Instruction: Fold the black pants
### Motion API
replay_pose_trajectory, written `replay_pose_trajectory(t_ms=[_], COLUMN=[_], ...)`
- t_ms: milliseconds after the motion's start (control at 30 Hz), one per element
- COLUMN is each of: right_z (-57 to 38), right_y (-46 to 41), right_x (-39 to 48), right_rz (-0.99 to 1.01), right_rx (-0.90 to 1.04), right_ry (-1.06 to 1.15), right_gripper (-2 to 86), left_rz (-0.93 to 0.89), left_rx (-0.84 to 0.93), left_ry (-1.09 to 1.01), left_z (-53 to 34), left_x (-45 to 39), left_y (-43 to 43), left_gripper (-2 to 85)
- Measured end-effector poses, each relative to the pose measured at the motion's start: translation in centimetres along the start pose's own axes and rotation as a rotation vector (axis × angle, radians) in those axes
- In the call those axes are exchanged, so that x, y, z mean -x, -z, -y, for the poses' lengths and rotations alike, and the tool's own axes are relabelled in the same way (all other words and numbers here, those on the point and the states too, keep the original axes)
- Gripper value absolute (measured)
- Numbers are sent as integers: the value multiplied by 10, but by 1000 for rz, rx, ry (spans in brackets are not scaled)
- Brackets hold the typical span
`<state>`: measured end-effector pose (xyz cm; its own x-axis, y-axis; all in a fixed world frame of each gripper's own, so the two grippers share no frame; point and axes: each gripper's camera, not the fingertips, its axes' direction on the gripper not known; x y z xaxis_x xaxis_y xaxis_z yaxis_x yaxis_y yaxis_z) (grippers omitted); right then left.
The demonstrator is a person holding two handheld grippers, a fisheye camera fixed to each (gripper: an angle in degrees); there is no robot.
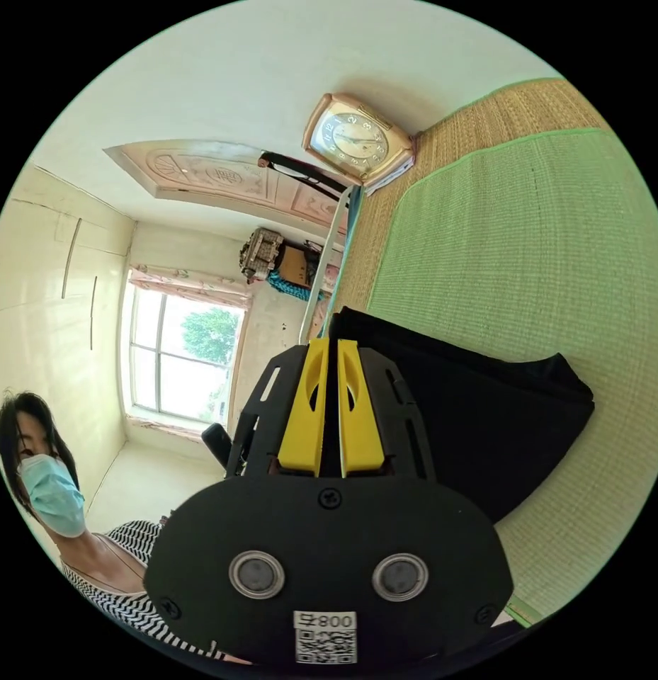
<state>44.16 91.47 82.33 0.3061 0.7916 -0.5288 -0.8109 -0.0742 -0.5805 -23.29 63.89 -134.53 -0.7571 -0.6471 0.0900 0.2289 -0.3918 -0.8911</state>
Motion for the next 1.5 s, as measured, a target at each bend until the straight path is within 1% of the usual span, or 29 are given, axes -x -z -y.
replay_pose_trajectory(t_ms=[167,367,533,633,800,833,900,967,1033,1067,1100,1167,1233,1300,1400,1500], right_z=[30,60,73,76,79,79,78,74,63,61,57,52,41,30,18,14], right_y=[-54,-111,-138,-151,-176,-178,-178,-174,-173,-176,-187,-211,-248,-263,-271,-269], right_x=[19,42,71,89,110,117,133,156,186,192,201,208,211,218,233,237], right_rz=[-39,-117,-115,-131,-173,-165,-135,-129,-204,-234,-305,-430,-599,-671,-721,-693], right_rx=[72,173,218,232,279,279,271,254,225,231,257,330,431,423,387,356], right_ry=[-15,-8,31,60,80,87,125,194,302,328,373,432,513,591,663,656], right_gripper=[5,2,1,1,1,1,0,0,0,0,0,1,1,1,1,1], left_rz=[45,77,57,79,61,48,76,109,99,122,135,187,260,282,252,246], left_rx=[25,34,-28,-38,-51,-86,-121,-211,-238,-213,-198,-104,-32,-2,-49,-70], left_ry=[111,197,248,273,393,401,415,445,386,355,337,280,284,311,323,327], left_z=[-31,-66,-91,-104,-136,-144,-153,-165,-165,-160,-158,-147,-144,-148,-156,-160], left_x=[85,155,190,208,244,246,244,233,220,211,208,204,211,219,221,216], left_y=[-1,-18,-21,-26,-46,-47,-46,-41,-43,-50,-55,-81,-101,-115,-120,-125], left_gripper=[10,10,10,10,9,7,5,2,1,1,1,1,0,0,0,0])
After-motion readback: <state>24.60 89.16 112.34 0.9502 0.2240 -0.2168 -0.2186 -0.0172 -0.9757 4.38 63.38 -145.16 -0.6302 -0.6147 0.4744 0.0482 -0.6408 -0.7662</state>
